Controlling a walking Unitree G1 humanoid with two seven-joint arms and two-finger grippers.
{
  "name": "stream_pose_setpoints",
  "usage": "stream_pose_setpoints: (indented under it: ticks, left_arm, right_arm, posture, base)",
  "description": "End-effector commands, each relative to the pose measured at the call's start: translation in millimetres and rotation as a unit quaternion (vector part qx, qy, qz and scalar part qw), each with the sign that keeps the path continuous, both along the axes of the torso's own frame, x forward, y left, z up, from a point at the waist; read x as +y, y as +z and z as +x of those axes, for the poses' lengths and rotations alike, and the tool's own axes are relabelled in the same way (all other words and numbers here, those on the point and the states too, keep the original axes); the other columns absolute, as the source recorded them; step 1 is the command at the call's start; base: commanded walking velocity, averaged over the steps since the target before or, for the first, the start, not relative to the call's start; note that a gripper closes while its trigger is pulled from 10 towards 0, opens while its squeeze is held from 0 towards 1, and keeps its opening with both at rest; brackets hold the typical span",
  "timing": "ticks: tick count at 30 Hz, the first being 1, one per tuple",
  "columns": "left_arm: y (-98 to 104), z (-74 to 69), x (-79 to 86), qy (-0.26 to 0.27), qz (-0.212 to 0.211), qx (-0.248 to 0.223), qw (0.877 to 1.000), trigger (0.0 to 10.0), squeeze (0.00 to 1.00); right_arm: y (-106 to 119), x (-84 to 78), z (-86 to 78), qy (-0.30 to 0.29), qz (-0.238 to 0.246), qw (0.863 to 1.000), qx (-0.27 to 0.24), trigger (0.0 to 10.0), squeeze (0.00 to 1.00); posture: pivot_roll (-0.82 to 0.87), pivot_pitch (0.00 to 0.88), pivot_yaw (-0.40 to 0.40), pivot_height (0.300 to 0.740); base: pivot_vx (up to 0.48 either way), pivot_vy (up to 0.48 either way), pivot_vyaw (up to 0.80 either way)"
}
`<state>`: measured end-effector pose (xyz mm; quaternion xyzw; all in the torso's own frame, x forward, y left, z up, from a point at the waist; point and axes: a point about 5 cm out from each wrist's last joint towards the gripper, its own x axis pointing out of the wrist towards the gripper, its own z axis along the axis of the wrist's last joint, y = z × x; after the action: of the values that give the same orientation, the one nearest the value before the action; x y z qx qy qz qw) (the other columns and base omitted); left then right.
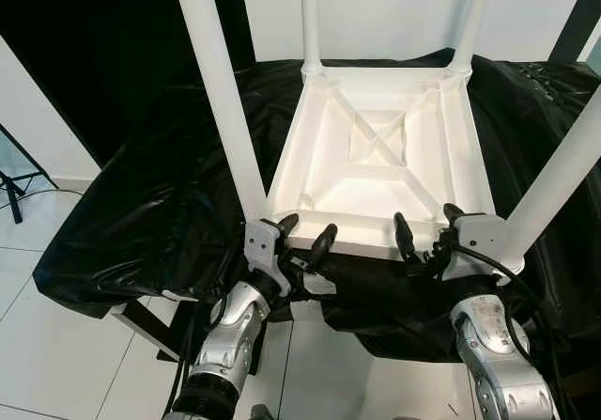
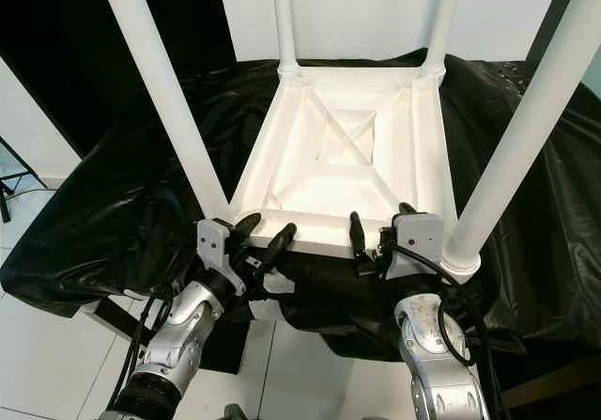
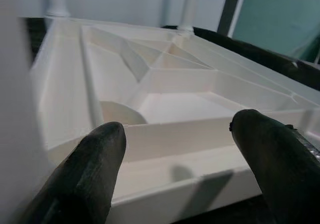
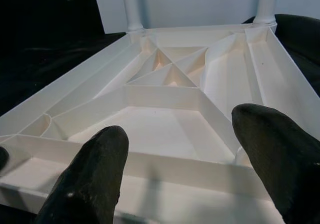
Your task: Building children table
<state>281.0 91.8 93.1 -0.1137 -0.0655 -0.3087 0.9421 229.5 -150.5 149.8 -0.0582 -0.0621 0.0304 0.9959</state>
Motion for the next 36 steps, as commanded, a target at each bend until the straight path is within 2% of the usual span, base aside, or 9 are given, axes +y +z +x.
stream_pose_setpoints:
  ticks: [1,6,9,13,16,19,24,26,36]
  left_arm:
    - [0.2,-6.4,2.7,-0.048,-0.006,-0.015,0.999,10.0,0.0]
    - [-0.3,-14.4,21.9,0.007,-0.022,-0.013,1.0,10.0,0.0]
    - [1.3,-29.6,42.7,0.064,-0.028,-0.017,0.997,10.0,0.0]
    - [-1.9,-43.0,56.3,0.086,-0.018,-0.012,0.996,10.0,0.0]
    - [-2.0,-45.6,65.0,0.108,-0.012,-0.016,0.994,10.0,0.0]
    - [2.8,-39.7,75.0,0.141,-0.006,-0.031,0.989,10.0,0.0]
    - [20.1,-17.2,93.8,0.195,-0.001,-0.06,0.979,10.0,0.0]
    - [25.5,-10.0,96.9,0.197,0.001,-0.068,0.978,10.0,0.0]
    - [28.9,-7.8,84.1,0.163,-0.007,-0.072,0.984,10.0,0.0]
  right_arm:
    - [0.4,0.1,-2.0,0.002,0.002,1.0,0.003,10.0,0.0]
    - [-0.6,-0.8,-2.6,0.0,0.003,1.0,0.008,10.0,0.0]
    - [-3.0,-1.9,-3.1,0.002,0.001,1.0,0.014,10.0,0.0]
    - [-5.0,-0.9,-1.3,0.008,0.001,1.0,0.019,10.0,0.0]
    - [-4.9,1.6,3.0,0.019,0.0,1.0,0.019,10.0,0.0]
    - [-4.7,3.8,7.6,0.028,0.0,0.999,0.018,10.0,0.0]
    - [-4.7,6.3,10.6,0.035,0.0,0.999,0.018,10.0,0.0]
    - [-5.6,7.5,11.5,0.036,0.0,0.999,0.019,10.0,0.0]
    - [-6.4,4.5,8.8,0.025,0.001,0.999,0.02,10.0,0.0]
  posture:
    - [-0.13,0.031,0.054,0.74]
    - [-0.12,0.03,0.054,0.74]
    - [-0.1,0.029,0.048,0.74]
    - [-0.08,0.026,0.041,0.74]
    - [-0.05,0.016,0.026,0.74]
    - [-0.04,0.011,0.019,0.74]
    - [-0.03,0.004,0.015,0.74]
    - [-0.03,0.003,0.015,0.74]
    - [-0.06,0.004,0.026,0.74]
  base:
    - [0.0,0.0,0.0]
    - [0.0,0.0,0.0]
    - [0.0,0.0,0.0]
    - [0.0,0.0,0.0]
    - [0.0,0.0,0.0]
    - [0.0,0.0,0.0]
    - [0.0,0.0,0.0]
    - [0.0,0.0,0.0]
    - [0.0,0.0,0.0]
